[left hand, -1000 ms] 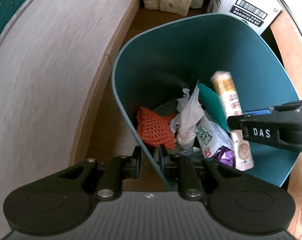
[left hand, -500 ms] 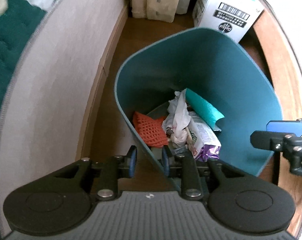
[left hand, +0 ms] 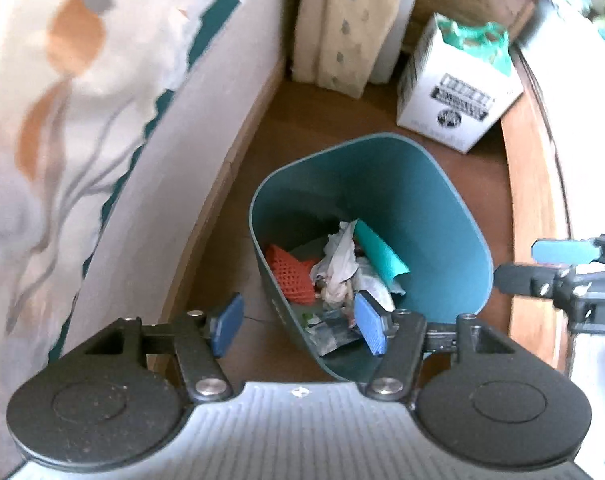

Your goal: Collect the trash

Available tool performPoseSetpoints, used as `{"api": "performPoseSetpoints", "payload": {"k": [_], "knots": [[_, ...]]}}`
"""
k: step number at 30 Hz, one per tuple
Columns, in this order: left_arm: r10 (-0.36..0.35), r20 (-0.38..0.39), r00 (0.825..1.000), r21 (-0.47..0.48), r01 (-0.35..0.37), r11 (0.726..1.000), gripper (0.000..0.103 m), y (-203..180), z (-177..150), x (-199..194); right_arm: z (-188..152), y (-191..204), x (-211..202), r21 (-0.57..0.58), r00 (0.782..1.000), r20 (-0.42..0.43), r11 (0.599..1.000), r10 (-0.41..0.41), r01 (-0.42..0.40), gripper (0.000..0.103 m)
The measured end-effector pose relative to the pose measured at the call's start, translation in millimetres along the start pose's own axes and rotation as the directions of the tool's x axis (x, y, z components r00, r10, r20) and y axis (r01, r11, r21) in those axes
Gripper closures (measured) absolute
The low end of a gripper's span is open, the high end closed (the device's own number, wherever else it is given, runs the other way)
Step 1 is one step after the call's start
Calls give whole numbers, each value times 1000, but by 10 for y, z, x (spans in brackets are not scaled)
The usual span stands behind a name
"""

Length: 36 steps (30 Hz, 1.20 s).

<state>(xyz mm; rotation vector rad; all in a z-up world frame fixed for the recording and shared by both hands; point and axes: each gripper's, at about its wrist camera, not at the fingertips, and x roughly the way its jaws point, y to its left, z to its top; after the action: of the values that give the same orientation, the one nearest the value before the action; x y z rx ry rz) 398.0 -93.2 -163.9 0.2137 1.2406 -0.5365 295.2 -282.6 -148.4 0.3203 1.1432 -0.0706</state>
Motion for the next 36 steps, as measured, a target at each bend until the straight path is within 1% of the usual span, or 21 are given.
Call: {"api": "performPoseSetpoints", "payload": {"k": [1, 3, 5, 8, 9, 11, 14, 17, 19, 20, 21, 22, 24, 25, 28, 31, 34, 36], "knots": [[-5, 4, 1000, -16, 5, 1000, 39, -1, -27, -42, -1, 17, -33, -22, 1000, 1, 1000, 3, -3, 32], [3, 19, 1000, -27, -2, 1000, 37, -16, -88, -99, -25, 44, -71, -48, 1000, 6, 999, 22, -22, 31], [19, 41, 999, -22, -18, 1000, 37, -41, -177, -144, -64, 79, -87, -67, 999, 17, 997, 36, -35, 25], [38, 82, 996, -41, -35, 999, 37, -79, -314, -200, -137, 119, -123, -98, 997, 62, 994, 50, -44, 21], [47, 98, 994, -50, -43, 998, 37, -95, -361, -224, -162, 121, -140, -102, 995, 78, 993, 65, -57, 19], [69, 133, 989, -78, -59, 995, 37, -122, -444, -292, -217, 132, -171, -127, 991, 106, 989, 86, -73, 11], [89, 197, 976, -119, -67, 991, 37, -188, -587, -447, -317, 93, -233, -166, 980, 149, 980, 135, -110, 5], [139, 250, 958, -157, -102, 982, 37, -326, -737, -638, -437, 15, -322, -199, 965, 197, 971, 176, -136, 4], [169, 281, 945, -180, -121, 976, 36, -443, -842, -801, -537, -80, -450, -205, 950, 231, 965, 210, -164, 2], [177, 298, 938, -195, -122, 973, 33, -519, -901, -901, -586, -125, -537, -216, 942, 252, 962, 222, -169, 0], [181, 309, 934, -208, -119, 971, 23, -582, -942, -988, -616, -155, -615, -225, 936, 267, 959, 228, -170, 0], [184, 323, 928, -226, -113, 968, 22, -656, -994, -1092, -648, -202, -725, -231, 930, 284, 958, 235, -172, 0], [185, 338, 923, -246, -103, 964, 22, -809, -1068, -1275, -690, -302, -969, -235, 919, 312, 957, 240, -170, 0], [195, 339, 920, -252, -111, 961, 22, -900, -1099, -1373, -701, -344, -1089, -233, 916, 322, 958, 240, -169, 0], [206, 350, 914, -246, -123, 962, 21, -1135, -1194, -1676, -725, -431, -1442, -222, 906, 339, 958, 252, -183, 0], [205, 357, 911, -255, -117, 960, 21, -1310, -1274, -1918, -774, -449, -1754, -238, 898, 350, 953, 266, -190, 0], [233, 377, 896, -262, -138, 955, 20, -1458, -1359, -2070, -880, -418, -1970, -273, 892, 356, 944, 278, -185, 0], [237, 386, 891, -266, -138, 954, 19, -1517, -1422, -2114, -967, -399, -2067, -289, 886, 365, 939, 288, -186, 0]]}}
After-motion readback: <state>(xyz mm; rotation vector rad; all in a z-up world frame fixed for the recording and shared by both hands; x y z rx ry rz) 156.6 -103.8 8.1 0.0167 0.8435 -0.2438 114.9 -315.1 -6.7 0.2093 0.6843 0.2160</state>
